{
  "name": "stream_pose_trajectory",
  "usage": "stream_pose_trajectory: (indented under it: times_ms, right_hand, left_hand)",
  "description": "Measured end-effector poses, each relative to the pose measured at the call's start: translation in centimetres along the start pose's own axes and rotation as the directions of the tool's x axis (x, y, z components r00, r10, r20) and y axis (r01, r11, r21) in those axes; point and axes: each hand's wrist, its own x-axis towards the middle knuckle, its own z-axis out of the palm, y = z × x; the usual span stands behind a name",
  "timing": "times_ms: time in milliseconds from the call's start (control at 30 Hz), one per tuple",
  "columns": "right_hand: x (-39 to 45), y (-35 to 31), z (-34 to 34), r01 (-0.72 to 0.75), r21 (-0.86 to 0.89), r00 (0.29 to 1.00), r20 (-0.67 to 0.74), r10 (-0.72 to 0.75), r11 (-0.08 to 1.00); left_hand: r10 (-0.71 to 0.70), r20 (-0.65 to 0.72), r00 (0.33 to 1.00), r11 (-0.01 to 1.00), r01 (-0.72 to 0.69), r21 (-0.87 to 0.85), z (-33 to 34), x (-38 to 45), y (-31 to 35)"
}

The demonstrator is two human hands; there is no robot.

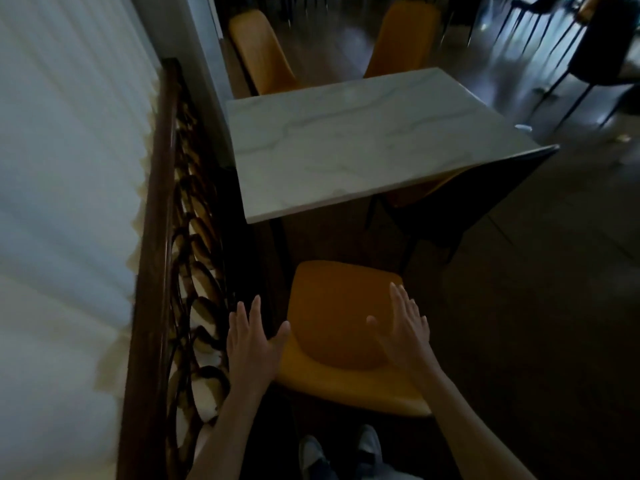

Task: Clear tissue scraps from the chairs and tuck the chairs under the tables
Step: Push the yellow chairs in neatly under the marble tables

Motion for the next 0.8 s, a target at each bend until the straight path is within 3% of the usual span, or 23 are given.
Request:
stream_pose_trajectory:
  times_ms: [167,300,400,467,533,633,700,800]
  right_hand:
    - [-4.2,3.5,2.0,-0.208,-0.074,0.971,0.109,0.215,0.975]
    - [-6.8,4.7,2.7,-0.378,-0.068,0.914,0.132,0.384,0.923]
    - [-7.5,5.5,2.7,-0.535,0.157,0.844,0.131,0.52,0.83]
    - [-8.2,5.9,2.9,-0.62,0.401,0.774,0.176,0.608,0.674]
    - [-9.2,6.1,3.6,-0.654,0.628,0.69,0.267,0.673,0.423]
    - [-9.7,6.1,4.5,-0.596,0.796,0.607,0.363,0.707,0.103]
    - [-9.4,5.5,4.5,-0.537,0.843,0.592,0.396,0.702,-0.023]
    - [-9.2,4.7,4.3,-0.508,0.853,0.56,0.432,0.707,-0.119]
  left_hand:
    - [-0.201,0.161,0.966,0.96,0.227,-0.165,1.8,-2.5,-1.9]
    - [-0.454,0.207,0.867,0.746,0.497,-0.443,2.4,-2.8,-1.6]
    - [-0.567,0.269,0.778,0.571,0.607,-0.552,2.7,-2.8,-1.2]
    - [-0.62,0.308,0.722,0.465,0.654,-0.597,3.2,-2.7,-1.2]
    - [-0.659,0.342,0.669,0.374,0.687,-0.623,3.4,-2.4,-1.3]
    - [-0.697,0.397,0.597,0.264,0.728,-0.632,3.5,-2.0,-1.2]
    - [-0.705,0.439,0.557,0.21,0.755,-0.621,3.6,-1.9,-1.2]
    - [-0.701,0.498,0.509,0.153,0.791,-0.593,3.7,-1.8,-1.5]
